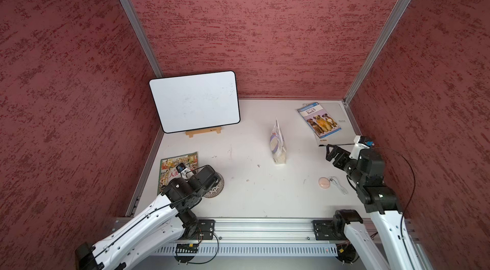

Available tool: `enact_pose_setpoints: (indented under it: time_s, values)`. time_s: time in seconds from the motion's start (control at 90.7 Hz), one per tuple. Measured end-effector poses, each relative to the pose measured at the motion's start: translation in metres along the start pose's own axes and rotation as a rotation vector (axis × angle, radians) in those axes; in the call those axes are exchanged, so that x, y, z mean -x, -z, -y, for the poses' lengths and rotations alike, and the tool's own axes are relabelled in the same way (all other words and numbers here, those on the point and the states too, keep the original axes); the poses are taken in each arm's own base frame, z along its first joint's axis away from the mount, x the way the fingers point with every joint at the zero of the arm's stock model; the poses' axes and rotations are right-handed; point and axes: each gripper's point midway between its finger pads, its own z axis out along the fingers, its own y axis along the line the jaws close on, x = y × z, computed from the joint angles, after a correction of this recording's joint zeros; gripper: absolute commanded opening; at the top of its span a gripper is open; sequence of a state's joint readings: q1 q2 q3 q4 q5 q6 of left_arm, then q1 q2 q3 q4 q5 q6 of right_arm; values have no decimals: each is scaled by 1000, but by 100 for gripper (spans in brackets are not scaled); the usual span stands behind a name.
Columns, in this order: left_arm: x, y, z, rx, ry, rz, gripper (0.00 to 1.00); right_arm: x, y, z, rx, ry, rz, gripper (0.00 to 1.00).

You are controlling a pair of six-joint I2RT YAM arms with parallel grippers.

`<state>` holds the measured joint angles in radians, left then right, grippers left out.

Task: Pour the oats into the breakfast bowl
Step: Pick up the bowl from the center of the board.

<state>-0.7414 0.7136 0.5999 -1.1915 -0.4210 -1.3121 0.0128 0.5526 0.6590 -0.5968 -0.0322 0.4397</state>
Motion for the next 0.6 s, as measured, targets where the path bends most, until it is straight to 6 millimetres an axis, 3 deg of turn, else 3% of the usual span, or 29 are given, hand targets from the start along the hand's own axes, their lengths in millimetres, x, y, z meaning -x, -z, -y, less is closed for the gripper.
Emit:
enact_pose_setpoints:
  time_s: [0.595]
  values:
    - [-24,-26,-6,62,51,-103,59,0,0,0,-1,3,-2,99]
